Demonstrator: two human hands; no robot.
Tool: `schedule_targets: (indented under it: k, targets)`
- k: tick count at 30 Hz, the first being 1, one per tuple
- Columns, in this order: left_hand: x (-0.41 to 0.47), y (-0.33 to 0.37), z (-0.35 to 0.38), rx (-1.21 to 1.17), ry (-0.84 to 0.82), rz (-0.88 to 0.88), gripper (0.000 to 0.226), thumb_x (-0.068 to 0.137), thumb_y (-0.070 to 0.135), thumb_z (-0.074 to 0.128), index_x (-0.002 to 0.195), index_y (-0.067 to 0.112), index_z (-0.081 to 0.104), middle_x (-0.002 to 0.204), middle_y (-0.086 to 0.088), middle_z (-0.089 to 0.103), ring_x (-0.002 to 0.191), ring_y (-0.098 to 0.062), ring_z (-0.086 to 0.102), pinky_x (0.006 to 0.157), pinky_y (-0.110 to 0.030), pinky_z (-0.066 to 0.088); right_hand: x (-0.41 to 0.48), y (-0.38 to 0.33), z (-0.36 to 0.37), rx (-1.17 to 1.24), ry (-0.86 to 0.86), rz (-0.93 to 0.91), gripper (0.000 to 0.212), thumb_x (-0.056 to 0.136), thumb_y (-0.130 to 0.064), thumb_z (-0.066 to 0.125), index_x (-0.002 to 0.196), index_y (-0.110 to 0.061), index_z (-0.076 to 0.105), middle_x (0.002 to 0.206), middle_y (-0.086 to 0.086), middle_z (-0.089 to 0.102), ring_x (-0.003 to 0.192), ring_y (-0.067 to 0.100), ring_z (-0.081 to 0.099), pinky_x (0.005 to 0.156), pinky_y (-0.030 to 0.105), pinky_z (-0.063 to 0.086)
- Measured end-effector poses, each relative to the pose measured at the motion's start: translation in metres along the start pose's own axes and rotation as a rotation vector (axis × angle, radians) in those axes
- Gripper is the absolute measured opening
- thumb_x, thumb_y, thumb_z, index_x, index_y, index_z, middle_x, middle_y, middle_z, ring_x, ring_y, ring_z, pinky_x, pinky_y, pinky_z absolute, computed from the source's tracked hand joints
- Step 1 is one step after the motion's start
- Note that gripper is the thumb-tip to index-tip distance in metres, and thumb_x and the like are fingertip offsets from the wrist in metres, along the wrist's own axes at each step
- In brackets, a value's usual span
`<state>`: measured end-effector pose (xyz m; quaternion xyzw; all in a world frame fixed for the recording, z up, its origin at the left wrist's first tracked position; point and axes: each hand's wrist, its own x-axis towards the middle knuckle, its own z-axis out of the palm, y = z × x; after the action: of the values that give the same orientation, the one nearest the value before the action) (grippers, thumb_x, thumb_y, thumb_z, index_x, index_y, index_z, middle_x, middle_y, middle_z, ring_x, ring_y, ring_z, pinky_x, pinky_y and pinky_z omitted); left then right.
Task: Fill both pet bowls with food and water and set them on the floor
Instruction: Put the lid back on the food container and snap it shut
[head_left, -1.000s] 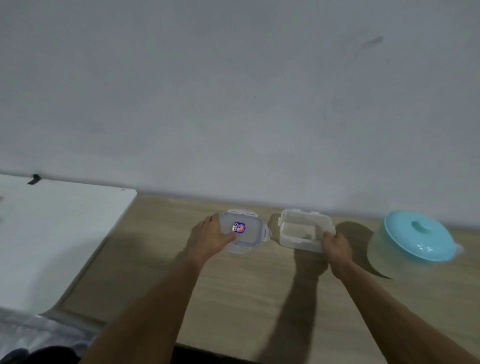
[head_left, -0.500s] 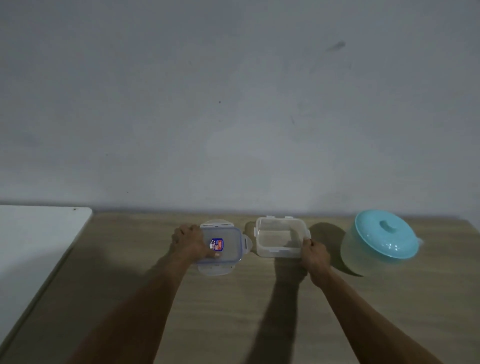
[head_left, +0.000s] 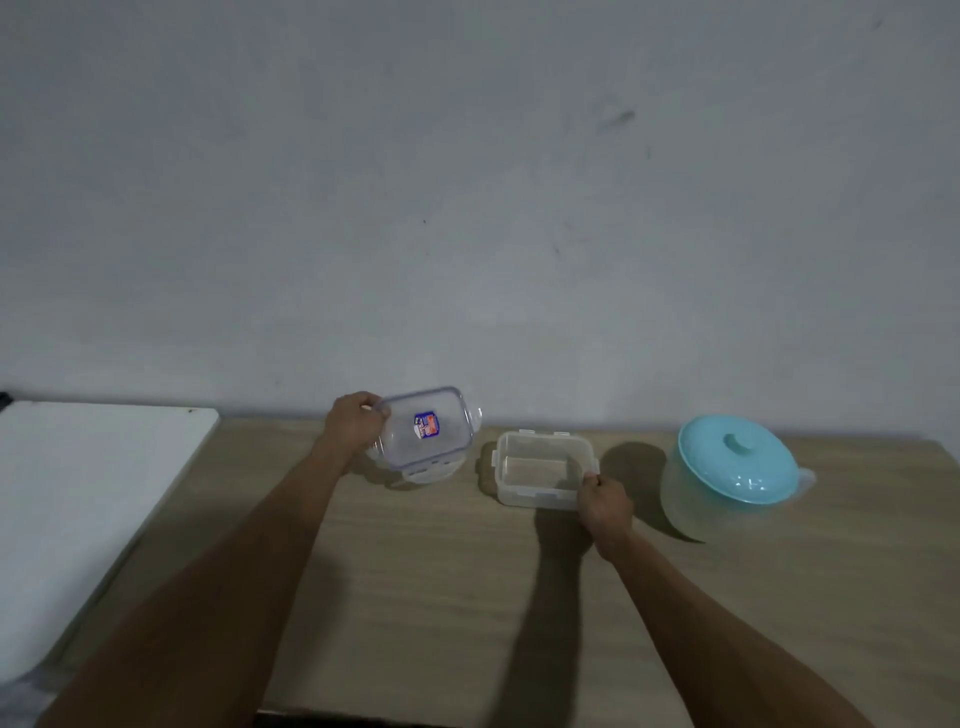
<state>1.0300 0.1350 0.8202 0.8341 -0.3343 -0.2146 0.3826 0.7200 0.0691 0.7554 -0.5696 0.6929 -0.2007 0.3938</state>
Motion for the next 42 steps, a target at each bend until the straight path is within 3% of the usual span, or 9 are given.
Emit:
schedule_targets:
  k: [5,7,10,13,20,25,33,38,42]
  targets:
    - [-0.016,0.043,0.015,-0.208,-0.080,0.008,0.006,0.092,0.012,0.063,0.093,0.008,0.068,0.070,-0.009,0.059,0.035,-0.009,0.047,0.035,-0.015,0.035,-0.009,0.007,-0.001,0.094,-0.040,-0.023,0.043,0.103,-0.023,0.036,0.114,0.006,0.065,0.121,0.029,0.063,0.113,0.042,0.059,0.093,0.040,0.046]
    - [-0.024,0.051,0.034,-0.235,-0.172,0.006,0.008,0.092,0.010,0.063,0.086,0.009,0.067,0.065,-0.008,0.057,0.028,-0.004,0.040,0.032,-0.014,0.031,-0.010,0.007,-0.005,0.208,-0.011,0.010,0.045,0.103,-0.026,0.035,0.116,0.006,0.065,0.123,0.028,0.063,0.114,0.042,0.058,0.095,0.041,0.045]
    - [-0.037,0.057,0.064,-0.212,-0.314,0.019,0.018,0.093,0.012,0.062,0.075,0.017,0.066,0.062,-0.006,0.056,0.036,-0.010,0.040,0.039,-0.018,0.030,-0.006,0.004,-0.015,0.459,0.101,0.085,0.046,0.101,-0.032,0.037,0.101,0.000,0.070,0.111,0.024,0.067,0.107,0.038,0.060,0.092,0.040,0.045]
    - [-0.045,0.059,0.087,-0.211,-0.398,0.001,0.018,0.093,0.013,0.063,0.076,0.018,0.066,0.064,-0.003,0.058,0.047,-0.014,0.042,0.042,-0.020,0.029,-0.001,0.003,-0.024,0.641,0.084,0.067,0.033,0.093,-0.035,0.053,0.072,-0.012,0.066,0.075,0.007,0.065,0.075,0.023,0.055,0.071,0.033,0.042]
    - [-0.047,0.047,0.115,-0.236,-0.303,-0.015,0.005,0.091,0.008,0.064,0.093,0.011,0.068,0.071,0.001,0.062,0.065,-0.015,0.056,0.048,-0.017,0.044,0.013,0.011,-0.021,0.483,0.073,0.019,0.028,0.082,-0.015,0.067,0.057,-0.017,0.054,0.063,0.005,0.060,0.064,0.017,0.048,0.065,0.033,0.042]
    - [-0.045,0.039,0.129,-0.207,-0.222,-0.037,0.012,0.090,0.014,0.067,0.101,0.009,0.069,0.083,-0.007,0.062,0.068,-0.018,0.052,0.050,-0.021,0.037,0.016,0.007,-0.019,0.399,0.104,0.029,0.017,0.088,-0.015,0.066,0.072,-0.010,0.064,0.075,0.009,0.067,0.068,0.017,0.052,0.068,0.028,0.043]
    - [-0.041,0.025,0.141,-0.221,-0.203,-0.118,0.013,0.085,0.019,0.072,0.094,0.011,0.068,0.097,-0.015,0.071,0.078,-0.023,0.060,0.067,-0.028,0.047,0.015,0.006,-0.020,0.329,0.112,0.046,0.016,0.092,-0.017,0.064,0.085,-0.003,0.068,0.084,0.011,0.070,0.073,0.019,0.054,0.068,0.027,0.042]
    - [-0.052,0.018,0.133,-0.174,-0.189,-0.189,0.073,0.075,0.042,0.079,0.134,0.011,0.050,0.135,-0.014,0.057,0.114,-0.031,0.060,0.092,-0.039,0.052,0.007,0.001,-0.027,0.082,0.148,-0.033,0.026,0.088,-0.026,0.063,0.106,-0.006,0.064,0.107,0.012,0.065,0.100,0.031,0.061,0.079,0.032,0.045]
    - [-0.070,0.019,0.130,-0.300,-0.211,-0.247,0.092,0.074,0.037,0.083,0.145,0.007,0.034,0.139,-0.012,0.050,0.118,-0.030,0.056,0.088,-0.039,0.051,0.002,-0.014,-0.033,-0.213,0.074,-0.431,0.067,0.081,-0.041,0.066,0.139,-0.014,0.047,0.143,0.010,0.044,0.131,0.029,0.045,0.106,0.042,0.039]
